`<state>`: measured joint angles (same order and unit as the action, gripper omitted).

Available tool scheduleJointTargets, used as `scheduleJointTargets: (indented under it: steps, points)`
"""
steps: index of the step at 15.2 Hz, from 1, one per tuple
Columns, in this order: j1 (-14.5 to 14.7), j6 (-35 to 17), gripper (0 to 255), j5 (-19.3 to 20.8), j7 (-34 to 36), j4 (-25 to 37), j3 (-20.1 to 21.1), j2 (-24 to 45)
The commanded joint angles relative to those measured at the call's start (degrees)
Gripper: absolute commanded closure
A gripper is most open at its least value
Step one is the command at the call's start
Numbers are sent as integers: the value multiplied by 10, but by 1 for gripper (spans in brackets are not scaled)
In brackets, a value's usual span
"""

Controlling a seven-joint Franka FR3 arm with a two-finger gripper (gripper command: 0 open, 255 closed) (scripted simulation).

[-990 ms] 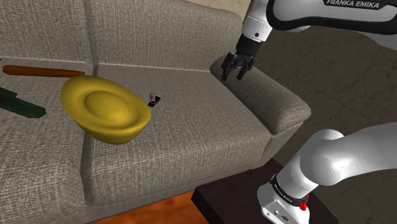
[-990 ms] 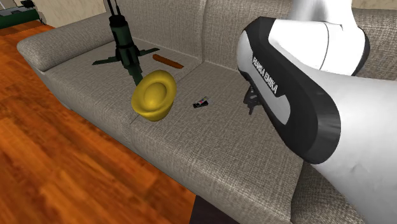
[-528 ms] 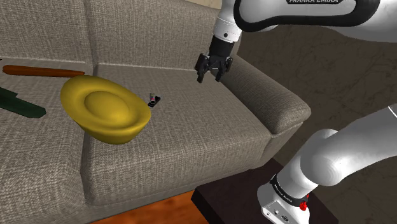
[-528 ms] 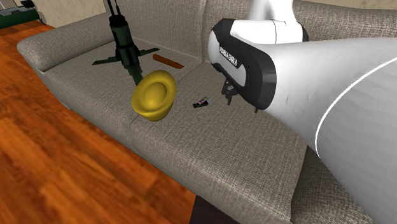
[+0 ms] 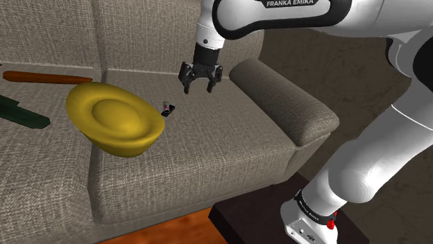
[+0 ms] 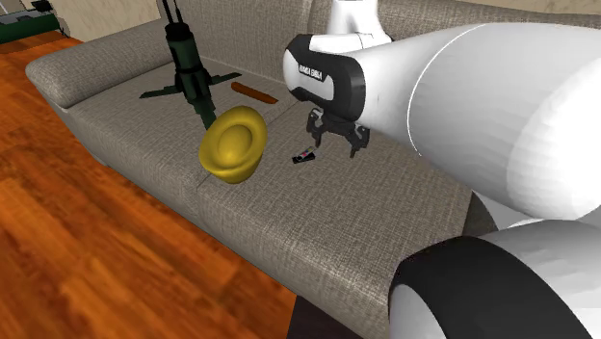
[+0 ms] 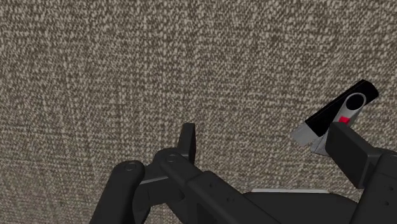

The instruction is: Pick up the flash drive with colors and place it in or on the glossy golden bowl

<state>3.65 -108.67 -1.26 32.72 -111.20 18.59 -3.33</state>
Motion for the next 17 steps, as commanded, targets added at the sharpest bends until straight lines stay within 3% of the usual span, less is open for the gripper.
scheduleJointTargets:
  steps: [1, 7, 14, 17]
  points:
    - [7, 1, 0, 14, 29, 41, 10, 48]
    - [40, 20, 0, 57, 99, 171, 23, 179]
    - [40, -35, 0, 62, 102, 126, 21, 189]
    - [40, -35, 0, 62, 102, 126, 21, 189]
